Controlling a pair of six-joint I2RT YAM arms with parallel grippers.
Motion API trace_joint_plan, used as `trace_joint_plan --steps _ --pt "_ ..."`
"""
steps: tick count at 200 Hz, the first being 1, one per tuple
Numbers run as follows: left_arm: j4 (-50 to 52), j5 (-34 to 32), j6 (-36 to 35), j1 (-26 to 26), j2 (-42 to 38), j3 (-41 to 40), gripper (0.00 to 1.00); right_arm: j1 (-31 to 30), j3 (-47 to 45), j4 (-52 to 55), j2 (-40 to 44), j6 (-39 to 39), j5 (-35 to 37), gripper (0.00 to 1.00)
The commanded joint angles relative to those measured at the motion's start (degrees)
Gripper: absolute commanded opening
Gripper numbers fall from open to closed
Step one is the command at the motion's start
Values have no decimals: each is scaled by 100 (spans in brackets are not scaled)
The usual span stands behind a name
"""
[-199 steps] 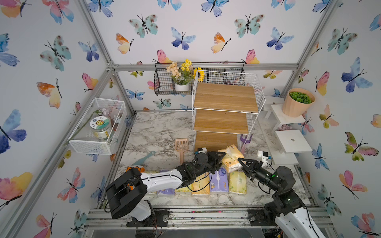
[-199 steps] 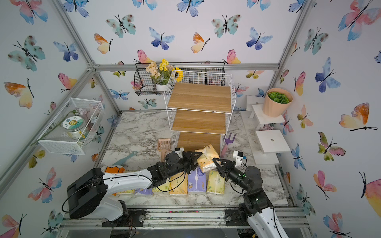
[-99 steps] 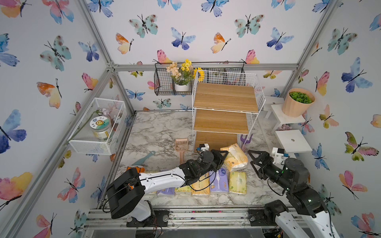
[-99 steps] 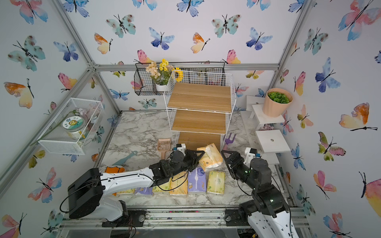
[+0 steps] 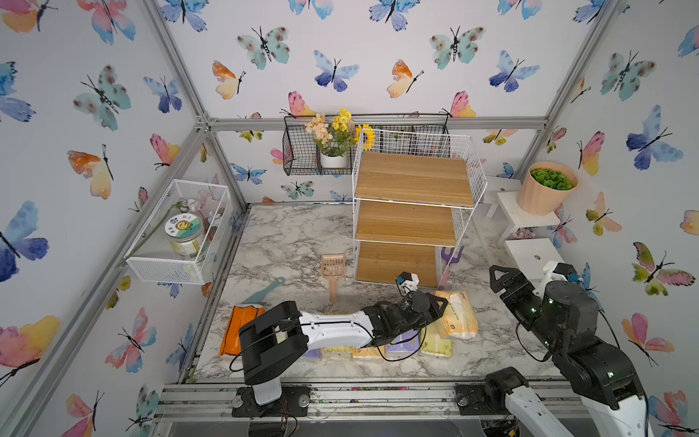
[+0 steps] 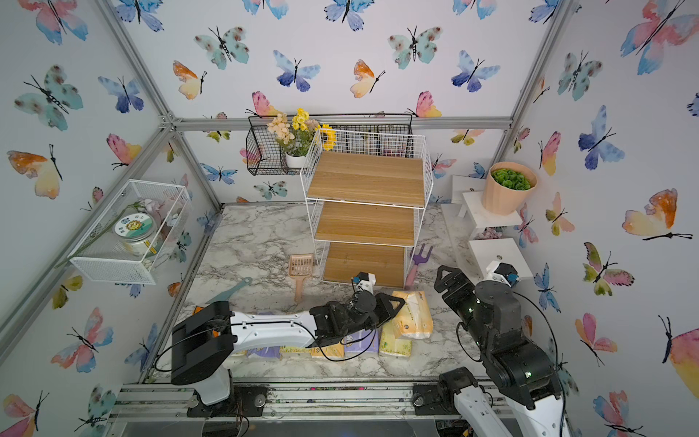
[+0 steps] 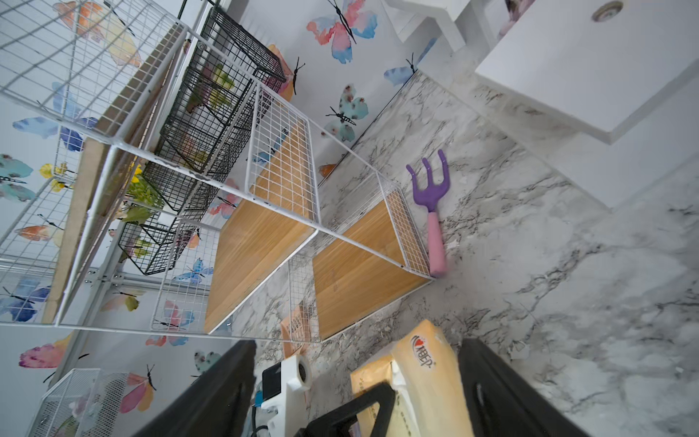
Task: Remove the tissue boxes from the shelf
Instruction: Place the box of tissues at the center of the board.
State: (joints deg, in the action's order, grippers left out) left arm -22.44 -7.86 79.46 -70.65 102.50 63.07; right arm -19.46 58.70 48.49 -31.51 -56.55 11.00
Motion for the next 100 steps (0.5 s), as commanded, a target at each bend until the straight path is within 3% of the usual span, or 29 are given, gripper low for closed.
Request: trace_joint_plan --steps 1,50,100 --pt "182 311 -730 -34 550 625 13 13 141 233 142 182 438 88" --pt "408 630 -1055 -146 1806 1775 13 14 279 392 193 154 612 88" --pt "961 505 -775 -228 2549 2482 13 12 345 494 92 180 596 88"
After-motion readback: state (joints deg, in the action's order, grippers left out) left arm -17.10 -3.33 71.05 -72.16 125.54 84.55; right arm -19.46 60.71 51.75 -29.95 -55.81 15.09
